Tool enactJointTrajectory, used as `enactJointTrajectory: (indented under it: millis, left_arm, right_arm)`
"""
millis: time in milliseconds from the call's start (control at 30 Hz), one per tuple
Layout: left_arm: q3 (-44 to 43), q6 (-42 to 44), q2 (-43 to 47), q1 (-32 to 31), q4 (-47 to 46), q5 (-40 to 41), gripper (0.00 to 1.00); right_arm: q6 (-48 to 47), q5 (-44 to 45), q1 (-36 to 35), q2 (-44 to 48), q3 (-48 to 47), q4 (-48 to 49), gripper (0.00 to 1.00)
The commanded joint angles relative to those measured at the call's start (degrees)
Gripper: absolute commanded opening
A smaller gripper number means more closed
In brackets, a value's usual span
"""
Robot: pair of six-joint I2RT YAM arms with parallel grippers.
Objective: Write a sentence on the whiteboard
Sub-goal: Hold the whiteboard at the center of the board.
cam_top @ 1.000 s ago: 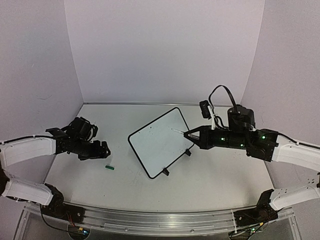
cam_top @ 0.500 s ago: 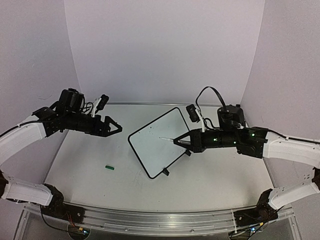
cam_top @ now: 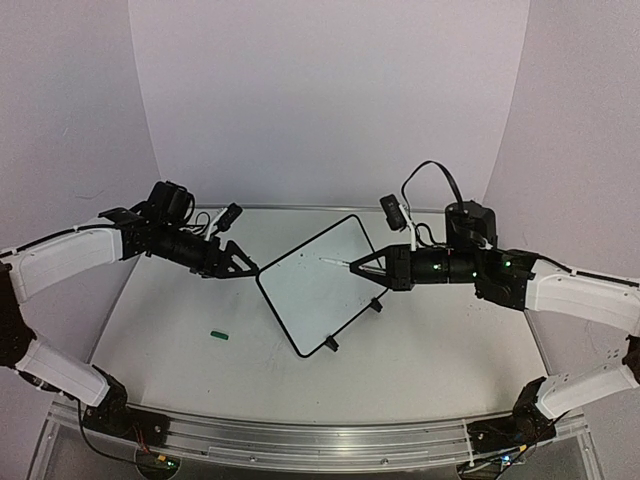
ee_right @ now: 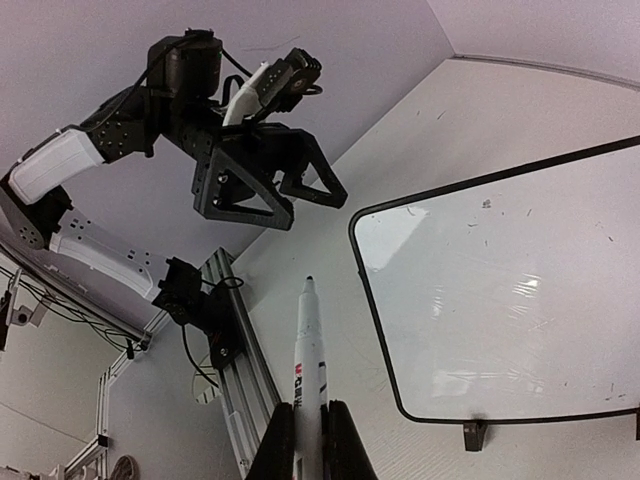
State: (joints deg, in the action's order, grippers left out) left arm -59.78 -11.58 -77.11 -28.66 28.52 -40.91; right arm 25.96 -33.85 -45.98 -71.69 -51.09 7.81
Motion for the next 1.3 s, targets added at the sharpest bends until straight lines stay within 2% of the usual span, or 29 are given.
enactJointTrajectory:
  millis: [0,233,1000,1267]
  left_arm:
    - [-4.43,2.62,-3.23,0.27,-0.92,-0.31,0.73]
    - [-6.83,5.14,-7.8,0.27,-0.45,-1.03,0.52]
    - [-5.77,9.31,-9.73,-1.47,-1.7,-4.27,0.22]
    - [-6.86,10.77,-10.6,-2.68,0.0,-2.24,0.01]
  right_arm:
    - [-0.31,-2.73,0.19,-1.41,-0.8,2.63,0.0]
    - [-2.11,-5.16,0.15,-4.31,-2.0,1.16,0.0]
    - [-3.29,-5.42,0.18,-9.59,-5.58,0.19,0.0]
    - [-3.16,-5.02,0.17,-9.0,-5.25,-0.19,0.0]
